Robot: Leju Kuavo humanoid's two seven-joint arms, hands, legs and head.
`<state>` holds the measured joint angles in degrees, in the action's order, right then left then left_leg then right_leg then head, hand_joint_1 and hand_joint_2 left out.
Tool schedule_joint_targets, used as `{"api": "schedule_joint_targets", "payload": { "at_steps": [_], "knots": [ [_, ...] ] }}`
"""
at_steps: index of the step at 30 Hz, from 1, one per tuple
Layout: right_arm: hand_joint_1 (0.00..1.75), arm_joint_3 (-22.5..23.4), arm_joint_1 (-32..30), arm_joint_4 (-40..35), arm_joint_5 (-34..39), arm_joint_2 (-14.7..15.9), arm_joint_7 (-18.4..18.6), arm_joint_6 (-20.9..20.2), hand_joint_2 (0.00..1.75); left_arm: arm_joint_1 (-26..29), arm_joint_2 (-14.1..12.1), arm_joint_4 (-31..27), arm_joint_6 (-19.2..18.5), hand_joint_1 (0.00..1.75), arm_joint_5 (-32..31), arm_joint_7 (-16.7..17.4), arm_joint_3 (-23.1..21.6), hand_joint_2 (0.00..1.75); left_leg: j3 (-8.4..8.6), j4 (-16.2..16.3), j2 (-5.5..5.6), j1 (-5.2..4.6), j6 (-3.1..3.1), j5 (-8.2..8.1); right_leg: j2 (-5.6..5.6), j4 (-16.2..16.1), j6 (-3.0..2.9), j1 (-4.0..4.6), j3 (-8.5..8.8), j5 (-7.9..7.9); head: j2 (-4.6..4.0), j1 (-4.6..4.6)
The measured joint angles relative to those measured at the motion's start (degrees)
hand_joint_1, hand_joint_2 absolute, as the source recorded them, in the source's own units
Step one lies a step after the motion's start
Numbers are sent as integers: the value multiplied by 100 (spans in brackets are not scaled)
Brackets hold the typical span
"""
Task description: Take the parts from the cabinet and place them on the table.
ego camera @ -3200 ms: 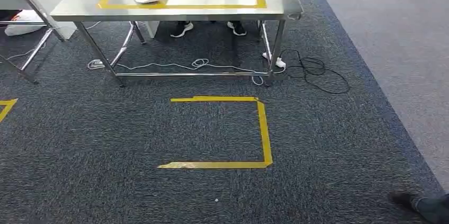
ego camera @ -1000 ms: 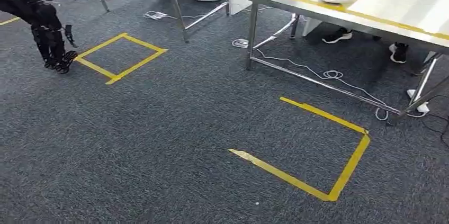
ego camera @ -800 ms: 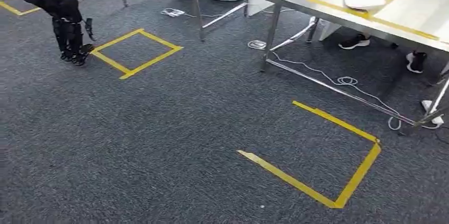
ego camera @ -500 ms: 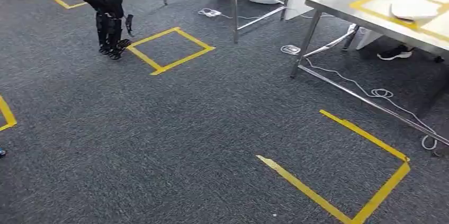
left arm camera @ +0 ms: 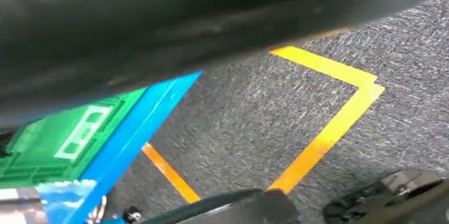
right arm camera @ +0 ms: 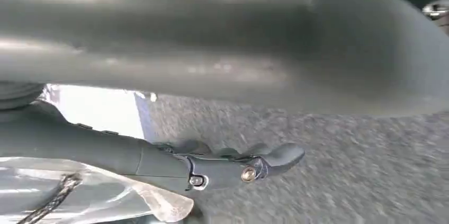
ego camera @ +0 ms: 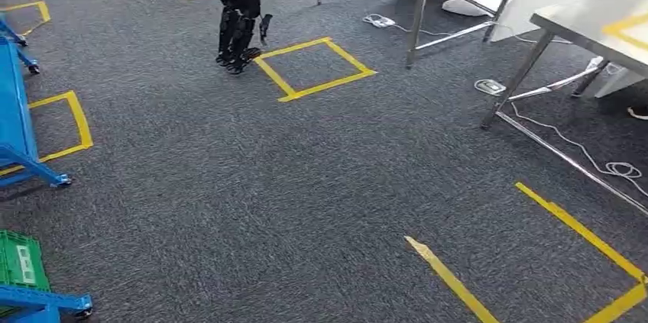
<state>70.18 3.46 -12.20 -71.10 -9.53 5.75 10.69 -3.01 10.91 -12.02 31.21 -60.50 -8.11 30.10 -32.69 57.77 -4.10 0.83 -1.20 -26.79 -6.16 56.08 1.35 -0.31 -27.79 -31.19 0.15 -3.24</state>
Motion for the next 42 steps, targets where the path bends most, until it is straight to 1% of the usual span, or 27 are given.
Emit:
{"api": "schedule_joint_targets", "payload": {
  "at_steps": [3,4,5,6,8,9,10,12,13,14,18,19,20,21,23,24,26,27,28,29,30,34,36,38,39,40,42],
  "knots": [
    [0,-24,44,0,-37,-2,-9,2,0,18,0,0,0,0,-2,0,2,0,-2,-21,176,-40,125,-21,-165,-55,107,-29,176,-28,0,-6],
    [0,-39,43,0,-42,-4,-9,7,0,19,0,0,0,0,-4,0,2,0,25,-56,242,-6,171,5,70,13,149,-69,133,-108,0,-26],
    [0,-54,37,0,-46,-4,-20,13,0,10,-2,0,2,0,-9,9,4,0,26,-56,295,-9,212,7,364,291,132,-76,7,-299,0,-48],
    [0,-57,26,2,-50,-4,-20,13,0,-8,-2,0,2,0,-13,9,4,0,19,-56,365,-16,237,0,509,749,122,-75,-220,-521,0,-68],
    [0,-66,10,2,-57,-4,-20,13,0,-20,11,0,2,0,-22,9,4,0,24,-55,527,-49,265,-17,603,1762,99,-62,-776,-886,0,-68],
    [0,-72,-3,4,-63,-4,-22,13,0,-19,11,0,2,0,-22,9,4,0,34,-54,612,-64,276,-24,607,1966,85,-60,-939,-868,0,-65],
    [0,-87,-13,4,-76,-4,-26,15,0,-15,9,0,4,0,-24,11,9,0,52,-53,713,-75,279,-30,610,1857,59,-55,-966,-672,0,-63],
    [0,-103,-13,4,-83,-4,-26,15,0,-17,11,0,4,0,-31,13,11,0,103,-51,893,-83,265,-51,679,1009,8,-48,-674,-65,0,-65],
    [0,-105,-9,4,-87,-4,-28,17,0,-18,18,0,4,0,-39,11,11,0,120,-50,968,-79,247,-67,895,465,-20,-48,-475,249,0,-68],
    [0,-109,-10,4,-92,-2,-28,17,0,-26,28,0,4,0,-46,13,13,0,105,-39,1018,-79,225,-76,1253,285,-36,-72,-391,204,0,-48],
    [0,-114,-22,4,-136,0,-33,24,0,0,35,0,11,0,-52,13,24,0,-3,-44,1309,-21,68,-27,1078,143,-47,-38,-290,195,0,-68],
    [0,-122,-18,4,-144,-2,-31,24,0,2,28,0,13,0,-52,13,26,0,3,5,1215,-18,55,-83,961,74,-95,-81,-254,224,0,-59],
    [0,-138,-15,4,-151,-2,-31,24,0,-1,28,0,15,0,-52,13,26,0,-73,191,851,-62,37,-206,885,57,-123,-68,-225,211,0,-36],
    [0,-144,-23,4,-153,-2,-24,22,0,-22,26,0,22,0,-52,13,26,0,-264,575,640,-66,10,-415,778,57,-146,-56,-209,198,0,-17],
    [0,-149,-44,4,-153,-2,-7,22,0,-39,26,0,24,0,-52,13,26,0,-734,1524,499,-47,-29,-814,547,58,-181,-31,-189,163,0,-24],
    [0,-151,-46,4,-153,-2,-7,24,0,-31,26,0,24,0,-52,13,26,0,-873,1798,482,-40,-43,-865,455,60,-182,-25,-182,154,0,-22],
    [0,-153,-39,4,-155,-2,-7,24,0,5,26,0,24,0,-52,13,26,0,-736,1511,464,-31,-50,-560,294,60,-176,-21,-148,123,0,-19],
    [0,-157,-33,4,-155,-2,-7,24,0,10,20,0,26,0,-52,13,26,0,-460,977,420,-34,-32,-267,219,60,-170,-19,-111,101,0,-19],
    [0,-157,-29,4,-157,-2,-7,24,0,7,17,0,26,0,-52,13,26,0,-153,397,264,-53,4,-9,149,60,-157,-17,-68,76,0,-19],
    [0,-160,-28,4,-168,-2,-7,26,0,-2,15,0,28,0,-52,11,26,0,38,27,-67,-105,54,5,84,60,-141,-10,-45,48,0,-22],
    [0,-160,-28,4,-181,-2,-9,31,0,-22,13,0,31,0,-52,9,28,0,65,-36,-84,-147,99,-21,34,81,-96,31,-92,2,0,-15],
    [0,-219,34,4,-258,-2,-11,63,0,9,-13,0,35,0,-26,-11,66,0,104,-116,190,-130,216,15,-181,39,17,15,59,-59,0,-19],
    [0,-249,46,4,-280,-2,-11,81,0,11,-9,0,39,0,-11,-20,94,0,121,-160,296,-90,254,47,426,394,61,-25,-105,-292,0,-61],
    [0,-256,32,4,-291,0,7,87,0,-7,11,0,31,0,-11,-22,107,0,104,-151,466,-82,265,52,593,1395,74,-33,-631,-693,0,-81],
    [0,-258,19,4,-295,4,15,87,0,0,13,0,28,0,-11,-22,114,0,106,-149,540,-82,265,49,601,1747,77,-33,-852,-758,0,-79],
    [0,-262,9,4,-304,4,35,90,0,6,13,0,26,0,-11,-22,120,0,111,-145,611,-82,261,46,601,1850,77,-33,-964,-696,0,-79],
    [0,-277,-9,4,-334,17,50,94,0,18,13,0,26,0,-2,-22,129,0,128,-127,791,-70,235,29,628,1295,77,-43,-837,-185,0,-76]
  ]
}}
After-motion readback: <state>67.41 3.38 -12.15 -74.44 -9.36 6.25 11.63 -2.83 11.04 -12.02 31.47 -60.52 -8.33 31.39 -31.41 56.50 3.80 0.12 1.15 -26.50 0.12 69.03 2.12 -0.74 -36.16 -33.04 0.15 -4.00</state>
